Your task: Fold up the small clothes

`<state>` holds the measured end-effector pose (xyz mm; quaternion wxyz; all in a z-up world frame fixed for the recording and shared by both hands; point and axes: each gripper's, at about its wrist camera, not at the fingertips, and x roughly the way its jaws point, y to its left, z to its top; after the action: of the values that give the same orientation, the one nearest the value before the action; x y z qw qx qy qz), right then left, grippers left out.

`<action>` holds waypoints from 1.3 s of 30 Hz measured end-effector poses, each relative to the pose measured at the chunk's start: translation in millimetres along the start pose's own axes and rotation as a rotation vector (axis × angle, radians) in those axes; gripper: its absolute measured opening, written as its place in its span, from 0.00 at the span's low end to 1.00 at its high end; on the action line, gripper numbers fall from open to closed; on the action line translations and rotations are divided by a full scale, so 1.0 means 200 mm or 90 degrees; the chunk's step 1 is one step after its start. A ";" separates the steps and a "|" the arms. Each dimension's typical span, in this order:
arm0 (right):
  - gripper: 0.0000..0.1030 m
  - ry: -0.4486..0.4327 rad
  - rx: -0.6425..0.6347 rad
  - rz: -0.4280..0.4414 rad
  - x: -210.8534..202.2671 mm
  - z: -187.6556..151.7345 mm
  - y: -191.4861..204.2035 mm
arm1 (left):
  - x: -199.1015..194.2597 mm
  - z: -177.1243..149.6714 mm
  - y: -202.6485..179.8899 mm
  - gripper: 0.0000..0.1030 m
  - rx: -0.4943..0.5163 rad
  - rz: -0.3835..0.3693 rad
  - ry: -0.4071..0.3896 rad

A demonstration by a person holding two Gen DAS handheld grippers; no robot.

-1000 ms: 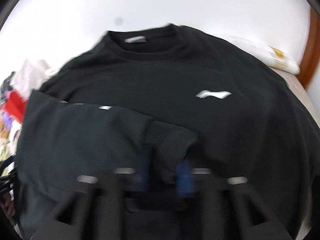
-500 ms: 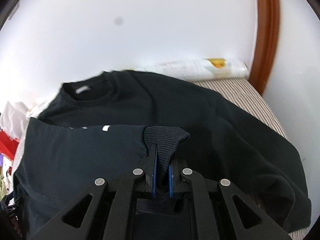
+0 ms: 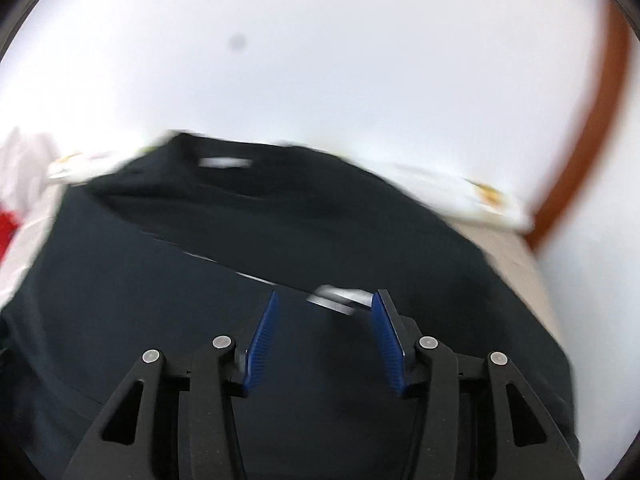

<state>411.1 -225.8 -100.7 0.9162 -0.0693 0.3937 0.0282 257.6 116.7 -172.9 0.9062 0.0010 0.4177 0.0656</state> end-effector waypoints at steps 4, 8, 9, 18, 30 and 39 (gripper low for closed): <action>0.47 -0.017 -0.070 0.093 0.10 0.14 0.41 | 0.04 0.03 0.00 0.60 0.008 0.007 0.003; 0.47 -0.009 -0.112 0.192 0.23 0.27 0.78 | 0.07 0.04 0.01 0.54 0.007 -0.007 0.001; 0.47 -0.006 -0.116 0.215 0.27 0.30 0.87 | 0.08 0.04 0.01 0.51 0.014 -0.007 0.001; 0.46 0.038 -0.121 0.305 0.54 0.52 1.30 | 0.14 0.11 -0.02 0.30 0.023 -0.039 0.002; 0.10 0.047 -0.087 0.331 0.74 0.53 1.46 | 0.15 0.09 0.09 0.08 -0.032 -0.096 0.009; 0.45 -0.011 -0.096 0.280 0.46 0.49 1.17 | 0.07 0.09 0.10 0.47 -0.052 -0.118 0.017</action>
<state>519.6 19.5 -124.7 0.8837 -0.0496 0.3881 0.2570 277.6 139.4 -170.8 0.9021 -0.0757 0.4248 -0.0014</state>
